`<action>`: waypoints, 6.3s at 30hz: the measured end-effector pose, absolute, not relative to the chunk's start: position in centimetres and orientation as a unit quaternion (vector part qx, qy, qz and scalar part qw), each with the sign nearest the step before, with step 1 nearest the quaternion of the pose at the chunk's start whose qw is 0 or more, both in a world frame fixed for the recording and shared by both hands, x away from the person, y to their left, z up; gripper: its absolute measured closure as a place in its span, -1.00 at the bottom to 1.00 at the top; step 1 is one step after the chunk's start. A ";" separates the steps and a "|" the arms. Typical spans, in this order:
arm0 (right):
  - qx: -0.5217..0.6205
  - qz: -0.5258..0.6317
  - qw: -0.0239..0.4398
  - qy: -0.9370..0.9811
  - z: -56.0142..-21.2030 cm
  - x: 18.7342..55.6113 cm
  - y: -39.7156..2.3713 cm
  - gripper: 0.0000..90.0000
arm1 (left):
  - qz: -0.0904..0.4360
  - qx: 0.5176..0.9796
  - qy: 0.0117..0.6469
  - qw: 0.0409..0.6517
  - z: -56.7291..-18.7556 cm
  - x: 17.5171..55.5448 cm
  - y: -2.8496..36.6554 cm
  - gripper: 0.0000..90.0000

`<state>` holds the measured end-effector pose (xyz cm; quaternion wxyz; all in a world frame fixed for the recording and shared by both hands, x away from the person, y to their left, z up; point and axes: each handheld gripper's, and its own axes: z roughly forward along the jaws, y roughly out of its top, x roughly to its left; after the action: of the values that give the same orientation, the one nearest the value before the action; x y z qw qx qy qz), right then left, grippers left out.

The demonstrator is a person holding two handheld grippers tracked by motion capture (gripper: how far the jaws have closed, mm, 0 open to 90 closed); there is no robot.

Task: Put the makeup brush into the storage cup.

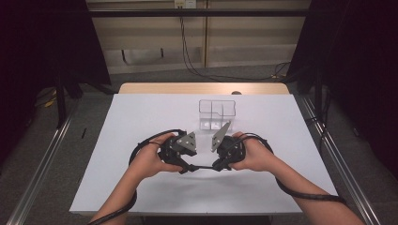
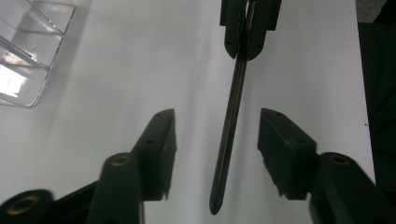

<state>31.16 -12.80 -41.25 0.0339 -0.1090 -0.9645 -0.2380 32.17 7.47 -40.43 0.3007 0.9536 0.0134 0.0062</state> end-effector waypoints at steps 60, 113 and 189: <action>-0.120 -0.346 0.024 -0.930 -40.8 31.9 -14.8 0.00 | -0.019 0.968 -0.007 0.249 -42.0 31.9 7.1 0.87; -0.230 -0.570 -0.015 -0.788 -43.9 30.5 -19.6 -0.88 | -0.018 0.952 0.034 0.305 -42.1 32.1 8.4 0.87; -0.241 -0.616 -0.020 -0.750 -43.9 30.5 -19.5 -0.30 | -0.062 0.834 0.153 0.527 -44.7 32.2 8.2 0.87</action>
<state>30.54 -19.49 -43.86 -0.0196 -0.2413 -0.7497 -0.6159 32.19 8.16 -44.68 0.5266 0.8339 0.1532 -0.0622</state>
